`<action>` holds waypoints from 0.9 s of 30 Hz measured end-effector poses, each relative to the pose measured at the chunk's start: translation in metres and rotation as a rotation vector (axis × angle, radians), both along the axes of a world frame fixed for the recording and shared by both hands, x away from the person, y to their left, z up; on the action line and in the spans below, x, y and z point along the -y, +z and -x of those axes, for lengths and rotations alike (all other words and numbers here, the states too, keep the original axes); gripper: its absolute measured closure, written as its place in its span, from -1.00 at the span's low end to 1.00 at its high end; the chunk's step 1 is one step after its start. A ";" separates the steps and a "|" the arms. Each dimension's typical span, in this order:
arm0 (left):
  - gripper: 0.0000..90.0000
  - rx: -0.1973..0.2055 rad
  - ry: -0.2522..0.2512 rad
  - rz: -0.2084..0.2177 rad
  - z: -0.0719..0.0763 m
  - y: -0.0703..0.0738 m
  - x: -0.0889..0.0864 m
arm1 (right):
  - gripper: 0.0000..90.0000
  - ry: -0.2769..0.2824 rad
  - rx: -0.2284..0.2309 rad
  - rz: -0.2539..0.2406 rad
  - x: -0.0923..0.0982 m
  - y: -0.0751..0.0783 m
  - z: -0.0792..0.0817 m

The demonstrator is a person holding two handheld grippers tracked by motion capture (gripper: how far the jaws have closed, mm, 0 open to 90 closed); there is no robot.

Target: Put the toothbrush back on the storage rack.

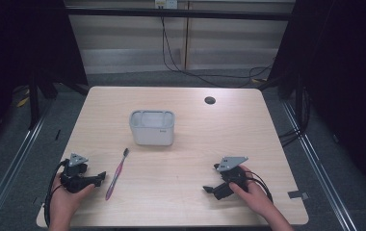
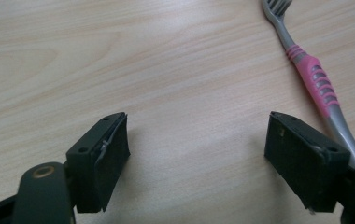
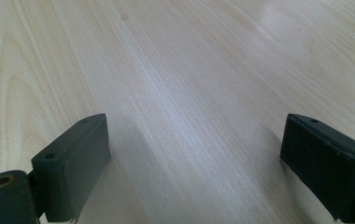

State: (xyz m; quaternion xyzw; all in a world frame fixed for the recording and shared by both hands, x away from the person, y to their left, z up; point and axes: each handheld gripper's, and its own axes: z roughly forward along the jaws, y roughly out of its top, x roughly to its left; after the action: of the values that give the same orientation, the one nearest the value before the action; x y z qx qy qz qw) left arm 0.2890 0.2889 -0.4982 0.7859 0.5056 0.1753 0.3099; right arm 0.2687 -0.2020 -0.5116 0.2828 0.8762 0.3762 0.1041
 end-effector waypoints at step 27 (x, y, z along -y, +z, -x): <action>-0.43 -0.113 -0.081 0.043 -0.026 0.038 0.043 | -0.82 0.002 -0.001 -0.001 0.000 0.000 0.000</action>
State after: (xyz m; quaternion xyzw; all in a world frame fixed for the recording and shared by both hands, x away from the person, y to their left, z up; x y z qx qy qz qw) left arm 0.3147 0.2456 -0.4600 0.8076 0.4937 0.1070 0.3043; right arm 0.2690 -0.2023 -0.5117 0.2823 0.8762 0.3767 0.1030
